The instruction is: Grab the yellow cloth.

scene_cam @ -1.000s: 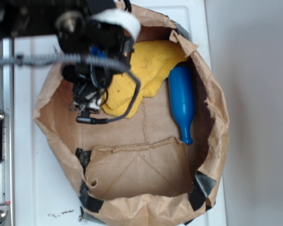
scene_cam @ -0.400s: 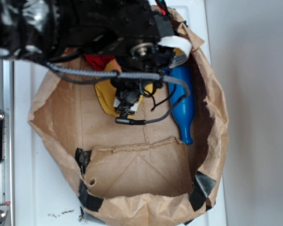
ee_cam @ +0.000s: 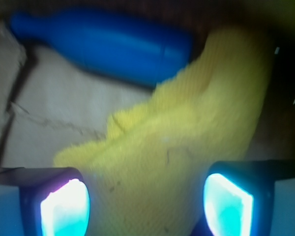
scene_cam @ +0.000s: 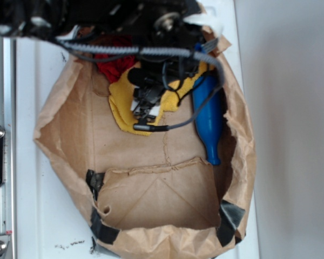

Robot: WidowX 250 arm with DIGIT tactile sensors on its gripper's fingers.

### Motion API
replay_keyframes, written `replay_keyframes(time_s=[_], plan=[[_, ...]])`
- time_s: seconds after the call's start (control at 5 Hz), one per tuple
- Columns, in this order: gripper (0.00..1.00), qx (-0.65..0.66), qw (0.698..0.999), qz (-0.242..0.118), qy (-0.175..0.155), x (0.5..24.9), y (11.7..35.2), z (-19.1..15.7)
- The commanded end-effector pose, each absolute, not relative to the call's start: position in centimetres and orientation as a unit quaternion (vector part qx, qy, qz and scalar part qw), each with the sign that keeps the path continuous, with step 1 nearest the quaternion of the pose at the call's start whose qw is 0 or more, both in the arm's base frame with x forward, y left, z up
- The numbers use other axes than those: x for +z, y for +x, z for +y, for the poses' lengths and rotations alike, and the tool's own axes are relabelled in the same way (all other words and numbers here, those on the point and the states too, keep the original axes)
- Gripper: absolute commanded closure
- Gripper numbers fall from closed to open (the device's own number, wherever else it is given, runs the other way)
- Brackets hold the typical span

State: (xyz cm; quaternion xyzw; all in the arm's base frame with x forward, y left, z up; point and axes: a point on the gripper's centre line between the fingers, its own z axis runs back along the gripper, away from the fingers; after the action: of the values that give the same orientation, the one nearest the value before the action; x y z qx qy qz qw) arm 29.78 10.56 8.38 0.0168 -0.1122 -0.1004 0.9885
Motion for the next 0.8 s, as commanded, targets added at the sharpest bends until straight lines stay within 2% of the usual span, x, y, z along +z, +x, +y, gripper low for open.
replay_keyframes(time_s=[0.0, 0.2, 0.4, 0.6], plan=[[0.00, -0.090, 0.988, -0.115, 0.047, 7.3, 30.4, 11.6], [0.00, -0.105, 0.988, -0.110, 0.041, 6.6, 30.5, 10.4], [0.00, -0.108, 0.988, -0.099, 0.053, 5.0, 31.0, 9.9], [0.65, -0.096, 0.988, -0.104, 0.062, 4.8, 31.1, 9.8]])
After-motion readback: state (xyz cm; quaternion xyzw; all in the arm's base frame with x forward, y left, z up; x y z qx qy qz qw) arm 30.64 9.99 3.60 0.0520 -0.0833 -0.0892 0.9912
